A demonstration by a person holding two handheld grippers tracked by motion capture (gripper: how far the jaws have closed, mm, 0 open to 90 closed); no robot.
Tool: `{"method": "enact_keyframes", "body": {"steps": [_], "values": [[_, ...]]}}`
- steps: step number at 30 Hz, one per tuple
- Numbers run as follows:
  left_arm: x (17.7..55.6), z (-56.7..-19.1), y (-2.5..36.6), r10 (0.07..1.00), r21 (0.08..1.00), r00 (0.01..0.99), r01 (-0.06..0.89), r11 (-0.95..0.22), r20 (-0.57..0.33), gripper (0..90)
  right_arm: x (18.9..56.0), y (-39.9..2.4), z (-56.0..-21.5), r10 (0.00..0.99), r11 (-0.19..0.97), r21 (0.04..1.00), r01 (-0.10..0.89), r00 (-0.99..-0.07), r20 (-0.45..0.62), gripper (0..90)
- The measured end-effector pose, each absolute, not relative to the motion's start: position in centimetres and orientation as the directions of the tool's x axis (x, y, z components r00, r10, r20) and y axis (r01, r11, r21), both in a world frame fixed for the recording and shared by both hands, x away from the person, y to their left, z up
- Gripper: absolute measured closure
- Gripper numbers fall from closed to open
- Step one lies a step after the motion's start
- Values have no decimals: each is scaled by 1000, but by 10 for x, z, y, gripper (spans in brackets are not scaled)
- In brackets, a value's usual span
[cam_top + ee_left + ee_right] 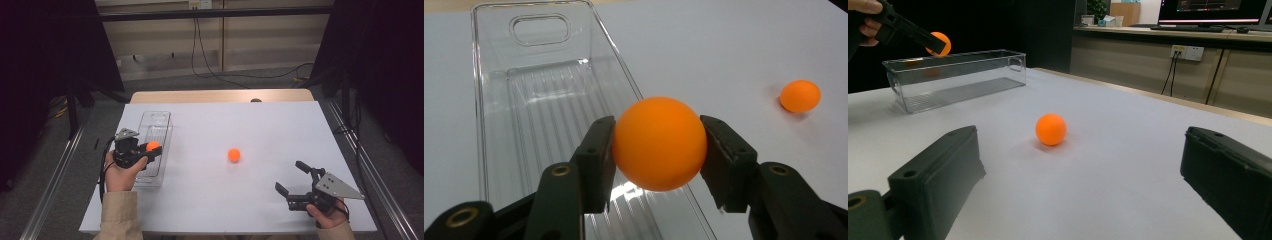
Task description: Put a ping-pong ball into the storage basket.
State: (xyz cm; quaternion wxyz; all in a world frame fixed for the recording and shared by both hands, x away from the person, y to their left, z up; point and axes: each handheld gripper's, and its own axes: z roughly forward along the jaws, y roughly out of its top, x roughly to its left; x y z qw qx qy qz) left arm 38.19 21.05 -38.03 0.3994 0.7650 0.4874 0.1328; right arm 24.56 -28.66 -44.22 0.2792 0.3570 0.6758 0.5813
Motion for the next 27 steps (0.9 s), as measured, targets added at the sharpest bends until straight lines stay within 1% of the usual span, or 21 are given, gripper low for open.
{"method": "enact_keyframes", "body": {"steps": [27], "values": [[384, -388, 216, 871, 737, 463, 644, -205, -162, 509, 245, -286, -442, 806, 69, 985, 158, -591, 38, 24]]}}
